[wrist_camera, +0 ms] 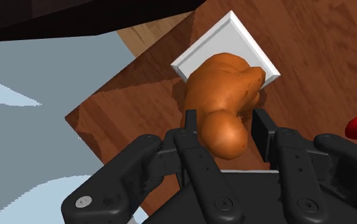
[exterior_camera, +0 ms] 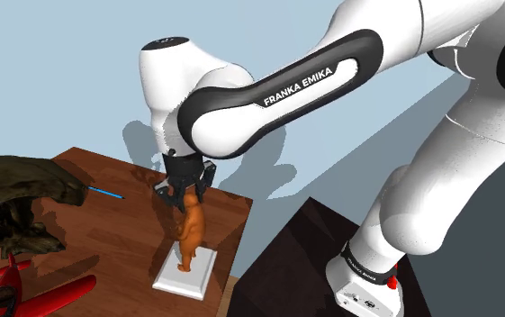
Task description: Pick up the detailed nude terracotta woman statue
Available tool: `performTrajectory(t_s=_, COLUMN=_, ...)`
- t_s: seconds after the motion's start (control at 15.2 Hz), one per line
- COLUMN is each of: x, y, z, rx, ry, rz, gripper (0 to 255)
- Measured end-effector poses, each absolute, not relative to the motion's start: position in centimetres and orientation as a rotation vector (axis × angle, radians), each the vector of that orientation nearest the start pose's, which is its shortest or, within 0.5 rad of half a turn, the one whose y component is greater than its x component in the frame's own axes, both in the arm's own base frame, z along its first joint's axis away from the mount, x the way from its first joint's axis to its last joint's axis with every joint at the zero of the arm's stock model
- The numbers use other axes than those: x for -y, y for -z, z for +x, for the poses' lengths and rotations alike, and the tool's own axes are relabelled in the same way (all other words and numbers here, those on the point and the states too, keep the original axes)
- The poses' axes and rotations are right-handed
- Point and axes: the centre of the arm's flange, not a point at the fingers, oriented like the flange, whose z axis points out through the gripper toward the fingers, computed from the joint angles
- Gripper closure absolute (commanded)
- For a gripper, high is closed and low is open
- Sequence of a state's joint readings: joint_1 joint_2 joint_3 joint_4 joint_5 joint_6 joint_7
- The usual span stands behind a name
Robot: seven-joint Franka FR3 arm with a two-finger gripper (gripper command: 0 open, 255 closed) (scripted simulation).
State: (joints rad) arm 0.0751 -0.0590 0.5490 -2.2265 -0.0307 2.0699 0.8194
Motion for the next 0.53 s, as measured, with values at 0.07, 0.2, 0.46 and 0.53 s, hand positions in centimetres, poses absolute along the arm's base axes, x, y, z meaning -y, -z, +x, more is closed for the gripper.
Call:
performTrajectory(t_s=0.07, x=-29.6, y=-39.1, z=41.1, rx=-0.295, ry=-0.069, rz=-3.241, gripper=255)
performTrajectory(t_s=0.2, x=-29.5, y=-40.2, z=41.1, rx=-0.295, ry=-0.069, rz=-3.24, gripper=255)
performTrajectory(t_s=0.46, x=-29.5, y=-42.3, z=41.1, rx=-0.295, ry=-0.069, rz=-3.24, gripper=255)
performTrajectory(t_s=0.53, x=-29.5, y=-42.6, z=41.0, rx=-0.295, ry=-0.069, rz=-3.24, gripper=255)
